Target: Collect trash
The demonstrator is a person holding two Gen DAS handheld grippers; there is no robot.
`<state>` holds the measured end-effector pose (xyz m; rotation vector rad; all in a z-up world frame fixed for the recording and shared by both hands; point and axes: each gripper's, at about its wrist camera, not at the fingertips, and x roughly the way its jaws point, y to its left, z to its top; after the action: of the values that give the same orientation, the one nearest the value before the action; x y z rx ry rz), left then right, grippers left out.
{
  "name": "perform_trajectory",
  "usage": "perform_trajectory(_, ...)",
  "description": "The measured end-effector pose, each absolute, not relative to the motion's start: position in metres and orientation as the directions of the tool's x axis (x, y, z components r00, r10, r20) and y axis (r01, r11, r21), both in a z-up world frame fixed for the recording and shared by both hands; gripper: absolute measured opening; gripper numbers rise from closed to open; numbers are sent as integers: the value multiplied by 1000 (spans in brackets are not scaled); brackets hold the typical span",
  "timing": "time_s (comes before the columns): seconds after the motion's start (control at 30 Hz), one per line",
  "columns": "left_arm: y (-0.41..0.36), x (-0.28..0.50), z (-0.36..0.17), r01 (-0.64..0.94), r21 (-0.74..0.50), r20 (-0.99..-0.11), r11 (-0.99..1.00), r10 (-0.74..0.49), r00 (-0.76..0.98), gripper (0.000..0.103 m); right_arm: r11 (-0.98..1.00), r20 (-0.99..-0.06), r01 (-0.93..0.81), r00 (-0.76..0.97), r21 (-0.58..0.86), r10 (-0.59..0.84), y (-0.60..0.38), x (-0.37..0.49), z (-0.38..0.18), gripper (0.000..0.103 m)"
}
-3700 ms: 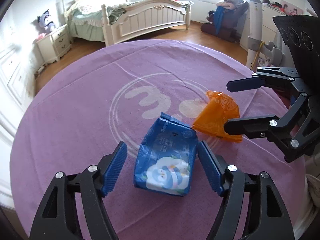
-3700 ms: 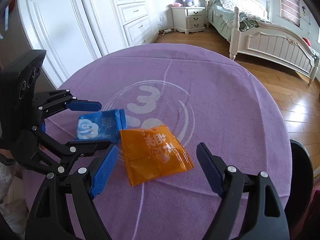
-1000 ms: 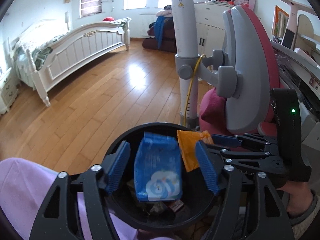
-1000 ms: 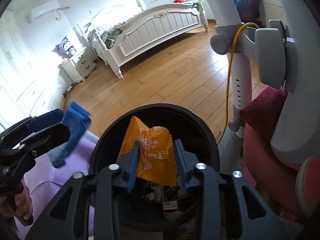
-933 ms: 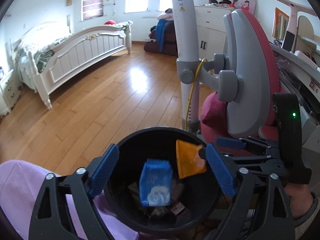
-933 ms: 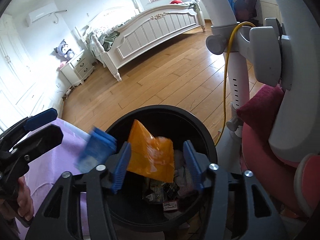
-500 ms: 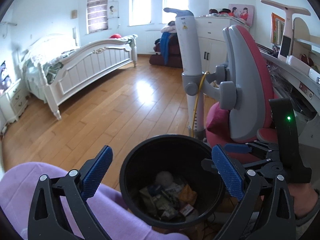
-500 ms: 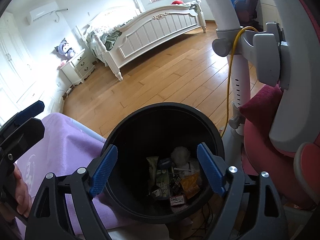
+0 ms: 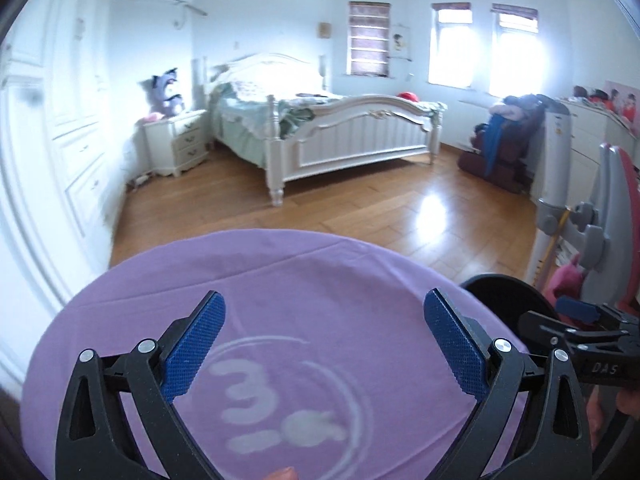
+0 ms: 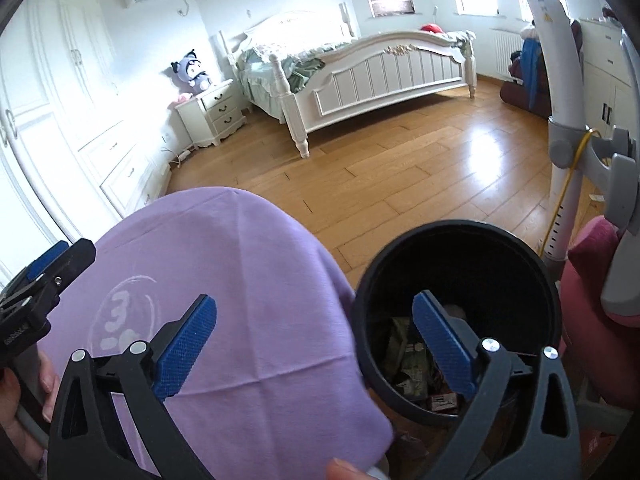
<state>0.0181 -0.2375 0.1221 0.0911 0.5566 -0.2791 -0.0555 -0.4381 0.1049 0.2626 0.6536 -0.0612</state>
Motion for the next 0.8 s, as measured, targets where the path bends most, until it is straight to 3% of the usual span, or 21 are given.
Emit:
perform_trajectory(0.1,-190,11,124,153,37,-502,988,-114,858,98,982,-547,117,837,147,-18,-397,-59,114,98)
perform_trajectory(0.3,-125,-3,119,-21,44,-479,999,40,877,98,993,-458,31,889,113,25,-334,-63,123,98)
perform_trajectory(0.8,-83,-17,117,-66,-27,-438,997,47,898,98,999,-361,42,932,-6,-41,-291,-71,127,98)
